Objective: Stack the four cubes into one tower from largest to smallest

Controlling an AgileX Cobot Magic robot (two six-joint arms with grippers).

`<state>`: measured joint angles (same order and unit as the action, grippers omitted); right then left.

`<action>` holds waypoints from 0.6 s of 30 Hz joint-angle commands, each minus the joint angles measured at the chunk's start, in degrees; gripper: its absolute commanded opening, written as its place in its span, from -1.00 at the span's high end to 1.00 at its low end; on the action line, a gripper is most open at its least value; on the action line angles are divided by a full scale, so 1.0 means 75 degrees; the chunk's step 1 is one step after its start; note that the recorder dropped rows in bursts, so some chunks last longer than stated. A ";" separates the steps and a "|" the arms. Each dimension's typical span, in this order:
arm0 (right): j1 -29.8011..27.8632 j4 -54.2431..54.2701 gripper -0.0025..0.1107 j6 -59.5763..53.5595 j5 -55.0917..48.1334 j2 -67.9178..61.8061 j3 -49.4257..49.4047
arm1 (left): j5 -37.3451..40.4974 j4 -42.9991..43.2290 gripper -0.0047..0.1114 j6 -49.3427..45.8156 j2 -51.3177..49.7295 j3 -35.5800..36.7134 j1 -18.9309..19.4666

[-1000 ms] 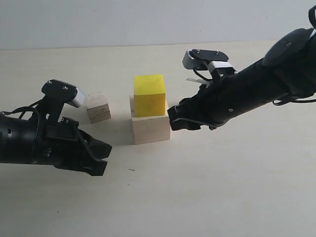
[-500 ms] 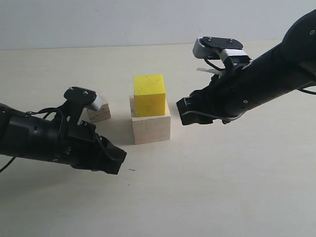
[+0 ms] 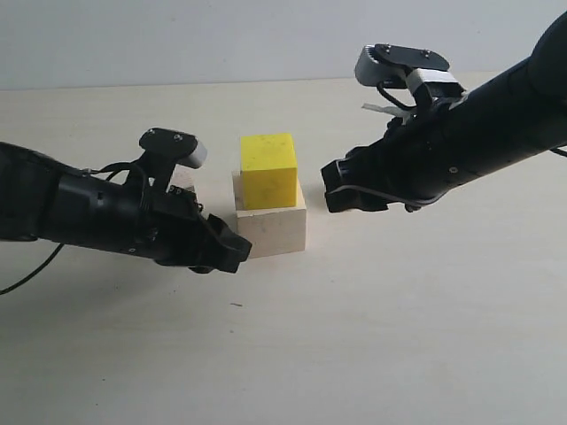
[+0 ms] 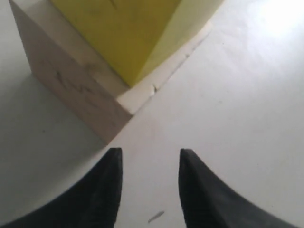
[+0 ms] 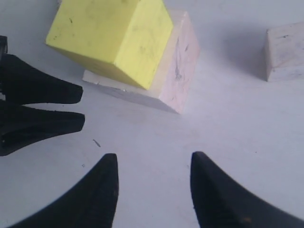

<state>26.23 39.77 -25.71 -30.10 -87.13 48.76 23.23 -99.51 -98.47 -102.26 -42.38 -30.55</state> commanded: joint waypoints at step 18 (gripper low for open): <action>-0.0029 -0.0051 0.14 0.0039 -0.0080 0.0072 0.0031 | -0.0165 -0.0059 0.25 -0.0012 -0.0982 -0.0895 -0.0044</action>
<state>26.23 39.70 -25.49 -30.54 -87.13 48.76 22.99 -99.51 -98.47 -109.71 -48.23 -30.59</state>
